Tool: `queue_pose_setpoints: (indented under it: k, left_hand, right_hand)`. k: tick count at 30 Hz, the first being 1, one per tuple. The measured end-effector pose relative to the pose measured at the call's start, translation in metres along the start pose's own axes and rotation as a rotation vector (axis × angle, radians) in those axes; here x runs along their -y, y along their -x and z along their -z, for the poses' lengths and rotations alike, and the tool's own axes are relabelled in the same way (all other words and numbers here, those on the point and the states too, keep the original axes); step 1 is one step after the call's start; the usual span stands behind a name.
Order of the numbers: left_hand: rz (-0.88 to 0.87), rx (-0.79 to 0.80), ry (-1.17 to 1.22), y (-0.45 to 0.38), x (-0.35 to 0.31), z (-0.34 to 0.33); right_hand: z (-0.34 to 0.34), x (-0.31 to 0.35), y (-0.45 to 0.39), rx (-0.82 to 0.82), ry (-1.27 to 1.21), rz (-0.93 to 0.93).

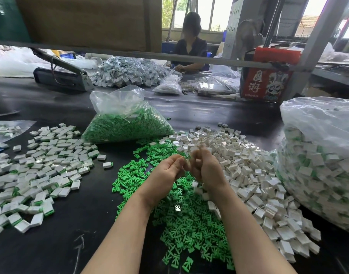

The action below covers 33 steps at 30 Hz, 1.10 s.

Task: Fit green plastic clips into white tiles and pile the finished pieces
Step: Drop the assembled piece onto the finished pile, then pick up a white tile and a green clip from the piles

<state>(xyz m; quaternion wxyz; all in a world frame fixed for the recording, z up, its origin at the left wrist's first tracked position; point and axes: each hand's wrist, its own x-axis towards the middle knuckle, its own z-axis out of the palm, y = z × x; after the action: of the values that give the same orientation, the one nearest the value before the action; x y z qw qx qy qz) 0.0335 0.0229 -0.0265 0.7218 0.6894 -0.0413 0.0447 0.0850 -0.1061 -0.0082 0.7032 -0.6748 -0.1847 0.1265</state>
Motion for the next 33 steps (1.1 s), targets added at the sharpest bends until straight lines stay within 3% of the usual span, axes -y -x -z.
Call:
queue_pose_setpoints:
  k: [9,14,20,33]
  left_hand:
    - [-0.025,0.015,0.064,0.001,-0.003,-0.001]
    - [-0.019,0.010,0.059,0.002,-0.004,0.000]
    - [-0.004,-0.053,0.028,0.002,-0.001,0.002]
    - [0.030,-0.081,-0.022,0.000,0.004,0.001]
  right_hand:
    - [0.000,-0.004,-0.001,0.084,-0.124,-0.108]
    - [-0.003,-0.002,0.000,0.061,0.035,0.060]
    - [-0.003,-0.006,0.000,-0.011,0.421,0.270]
    - [-0.013,-0.012,0.003,-0.045,0.562,0.229]
